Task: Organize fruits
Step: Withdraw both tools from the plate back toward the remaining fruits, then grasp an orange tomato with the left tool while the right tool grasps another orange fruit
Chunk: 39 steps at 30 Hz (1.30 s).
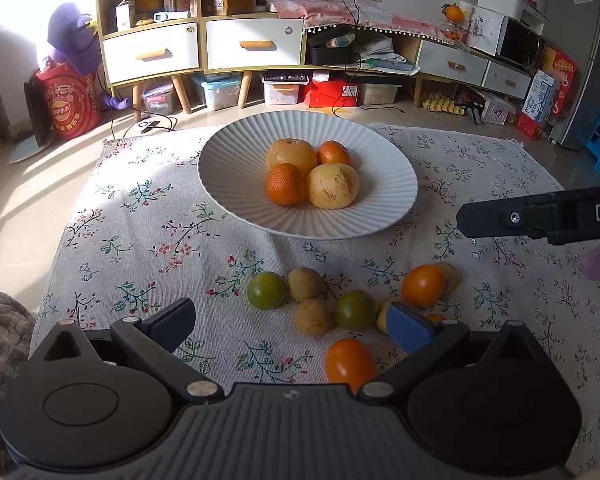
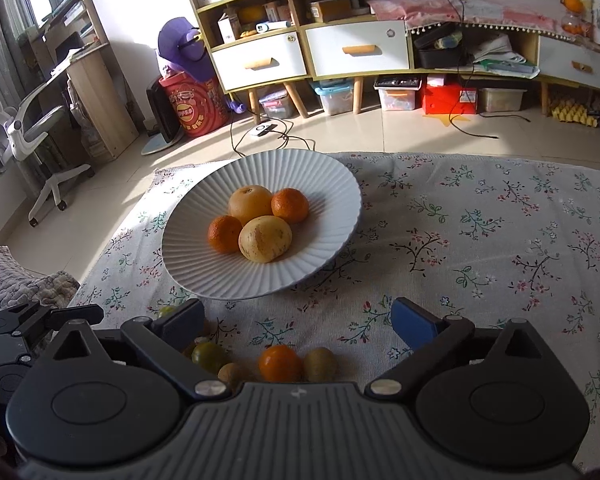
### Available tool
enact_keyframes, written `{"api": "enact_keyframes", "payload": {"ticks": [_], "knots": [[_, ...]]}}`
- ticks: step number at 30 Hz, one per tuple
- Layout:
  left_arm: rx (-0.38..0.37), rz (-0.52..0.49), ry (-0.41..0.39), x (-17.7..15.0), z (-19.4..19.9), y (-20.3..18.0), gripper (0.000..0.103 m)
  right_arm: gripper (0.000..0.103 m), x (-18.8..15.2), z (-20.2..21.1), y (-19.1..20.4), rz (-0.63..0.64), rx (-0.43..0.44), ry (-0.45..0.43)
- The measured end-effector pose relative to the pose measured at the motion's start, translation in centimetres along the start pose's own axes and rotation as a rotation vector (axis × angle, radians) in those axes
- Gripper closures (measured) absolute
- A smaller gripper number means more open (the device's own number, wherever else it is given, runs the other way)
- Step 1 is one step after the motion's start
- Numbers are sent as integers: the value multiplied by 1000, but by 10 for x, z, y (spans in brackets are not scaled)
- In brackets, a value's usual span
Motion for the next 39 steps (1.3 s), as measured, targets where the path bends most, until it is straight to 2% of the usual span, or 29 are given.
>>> {"api": "enact_keyframes", "payload": {"ticks": [7, 9, 13, 18, 26, 29, 30, 36, 39], "knots": [[36, -8, 20, -21, 1, 4, 11, 2, -35, 10, 1, 87, -7, -27], [25, -2, 9, -26, 5, 3, 11, 2, -43, 14, 0, 119, -12, -48], [9, -3, -1, -34, 6, -2, 11, 2, -59, 18, -2, 119, 15, -35], [4, -18, -30, -44, 3, -5, 11, 1, -71, 25, 2, 164, 11, -80], [-50, 34, -58, -49, -8, -9, 13, 1, -95, 21, 9, 256, 12, -93], [-89, 29, -68, -48, -9, -16, 20, 1, -101, 18, 15, 274, 7, -83], [-97, 29, -69, -47, -9, -17, 26, 1, -103, 18, 18, 282, 12, -79], [-113, 49, -84, -43, -13, -18, 39, 3, -109, 16, 34, 348, 30, -86], [-116, 63, -87, -41, -13, -17, 49, 8, -109, 13, 38, 350, 40, -80]]}}
Point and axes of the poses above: each gripper's, at about its wrist camera, not at the fingertips, and z roughly against the way its jaws point, y to its left, x to its top, the point moved 7 cm from there along -z, roughly the way its jaws point, and after that the axes turned 12 degrees about -x, right-handed, at the moved point
